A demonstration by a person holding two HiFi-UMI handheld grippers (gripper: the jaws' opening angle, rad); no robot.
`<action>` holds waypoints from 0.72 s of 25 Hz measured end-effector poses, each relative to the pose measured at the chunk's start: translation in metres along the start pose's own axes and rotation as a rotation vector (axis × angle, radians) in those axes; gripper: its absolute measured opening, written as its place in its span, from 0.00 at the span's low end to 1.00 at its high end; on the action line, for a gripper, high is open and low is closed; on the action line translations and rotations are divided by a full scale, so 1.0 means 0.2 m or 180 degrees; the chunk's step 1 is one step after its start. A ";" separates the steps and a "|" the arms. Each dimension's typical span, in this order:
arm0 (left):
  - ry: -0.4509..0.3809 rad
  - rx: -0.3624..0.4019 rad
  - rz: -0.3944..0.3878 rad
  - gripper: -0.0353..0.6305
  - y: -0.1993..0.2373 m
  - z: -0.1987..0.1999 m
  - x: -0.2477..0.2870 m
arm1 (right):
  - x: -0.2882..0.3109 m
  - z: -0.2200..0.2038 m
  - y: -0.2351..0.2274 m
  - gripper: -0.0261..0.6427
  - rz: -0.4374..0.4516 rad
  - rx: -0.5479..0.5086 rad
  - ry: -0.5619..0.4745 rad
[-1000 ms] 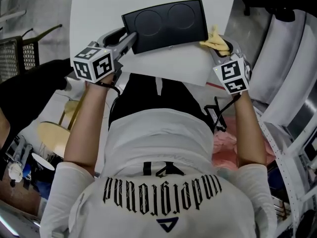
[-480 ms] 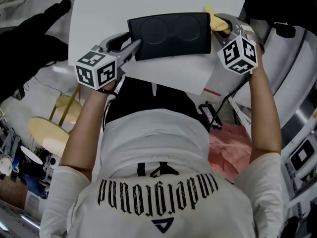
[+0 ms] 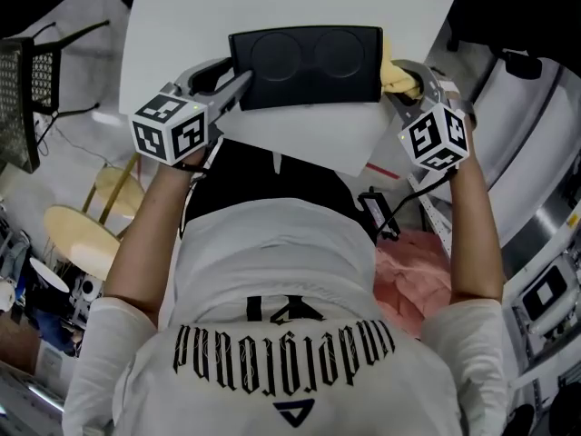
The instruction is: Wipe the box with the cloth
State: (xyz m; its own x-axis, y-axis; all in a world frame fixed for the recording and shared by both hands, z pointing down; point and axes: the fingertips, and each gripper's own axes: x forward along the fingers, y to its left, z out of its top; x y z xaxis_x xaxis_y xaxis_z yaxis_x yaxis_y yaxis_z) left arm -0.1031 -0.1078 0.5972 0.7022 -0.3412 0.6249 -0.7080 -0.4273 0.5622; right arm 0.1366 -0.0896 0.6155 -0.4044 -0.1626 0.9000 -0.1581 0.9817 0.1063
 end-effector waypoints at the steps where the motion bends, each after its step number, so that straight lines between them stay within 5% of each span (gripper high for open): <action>1: 0.0006 0.0006 0.0006 0.34 0.00 0.00 0.00 | -0.02 -0.02 0.08 0.23 0.0067 0.0006 -0.0004; 7: 0.0025 0.0004 0.0032 0.34 0.00 0.00 0.00 | -0.06 -0.02 0.28 0.23 0.0238 -0.0024 -0.0052; 18: 0.0060 0.0041 -0.0062 0.34 -0.11 -0.03 0.04 | 0.01 -0.03 -0.17 0.24 0.0209 -0.0823 0.0267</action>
State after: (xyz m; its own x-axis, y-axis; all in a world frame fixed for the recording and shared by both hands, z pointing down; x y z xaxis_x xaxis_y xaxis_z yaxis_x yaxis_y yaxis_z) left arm -0.0833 -0.0957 0.5934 0.7142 -0.3170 0.6241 -0.6931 -0.4446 0.5674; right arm 0.1473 -0.1218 0.6167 -0.3284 -0.0997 0.9392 0.1055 0.9843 0.1414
